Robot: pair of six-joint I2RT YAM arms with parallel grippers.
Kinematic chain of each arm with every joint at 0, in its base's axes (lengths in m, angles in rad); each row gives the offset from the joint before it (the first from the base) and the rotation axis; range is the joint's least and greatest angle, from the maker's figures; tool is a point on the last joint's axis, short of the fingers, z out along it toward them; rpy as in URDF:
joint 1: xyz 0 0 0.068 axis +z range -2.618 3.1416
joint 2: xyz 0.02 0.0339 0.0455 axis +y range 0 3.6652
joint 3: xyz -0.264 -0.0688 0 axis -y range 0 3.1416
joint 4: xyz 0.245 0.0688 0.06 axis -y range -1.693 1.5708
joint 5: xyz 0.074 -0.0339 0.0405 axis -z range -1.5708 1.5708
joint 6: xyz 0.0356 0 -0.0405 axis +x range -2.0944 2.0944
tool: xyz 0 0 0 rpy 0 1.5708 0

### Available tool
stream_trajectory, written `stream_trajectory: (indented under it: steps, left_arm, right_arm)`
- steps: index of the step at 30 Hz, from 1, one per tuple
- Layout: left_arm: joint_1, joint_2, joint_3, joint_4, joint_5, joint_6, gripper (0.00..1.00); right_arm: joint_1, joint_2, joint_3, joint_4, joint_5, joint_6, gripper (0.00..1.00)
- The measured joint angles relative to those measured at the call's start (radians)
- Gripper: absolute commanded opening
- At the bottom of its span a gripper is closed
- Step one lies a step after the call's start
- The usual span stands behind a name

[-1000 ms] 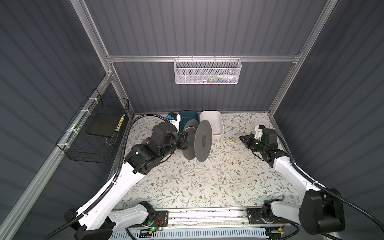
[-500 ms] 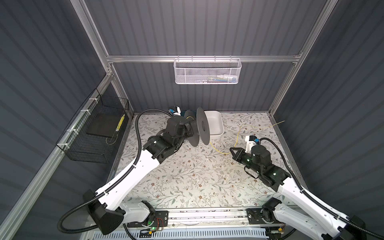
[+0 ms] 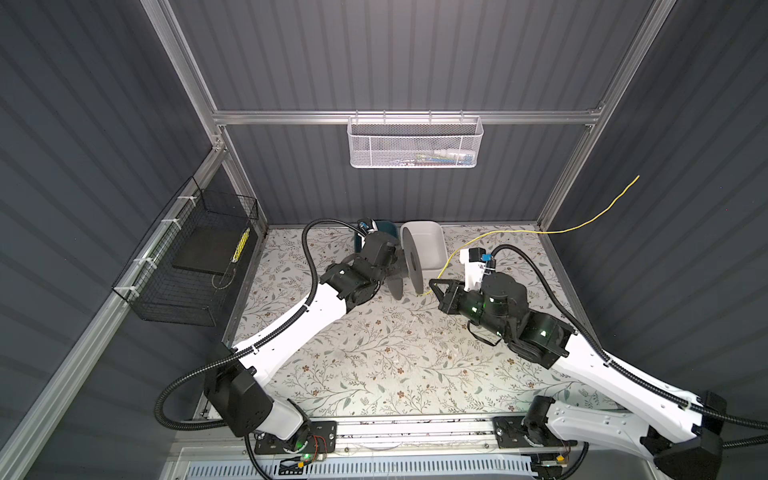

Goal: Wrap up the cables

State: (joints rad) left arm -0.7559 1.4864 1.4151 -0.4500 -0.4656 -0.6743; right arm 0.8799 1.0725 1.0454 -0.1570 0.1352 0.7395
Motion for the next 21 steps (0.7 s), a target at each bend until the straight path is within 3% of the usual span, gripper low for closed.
stream_trajectory:
  steps: [8,21]
  left_arm:
    - [-0.091,-0.011,-0.077,0.002,0.016,0.047,0.00]
    - [-0.222,-0.027,-0.119,-0.043,-0.026,0.145,0.00]
  right_arm:
    - [-0.034,0.147,0.165,-0.039,-0.086,-0.093,0.00]
    - [-0.303,0.295,0.247,-0.095,-0.433,-0.069,0.00]
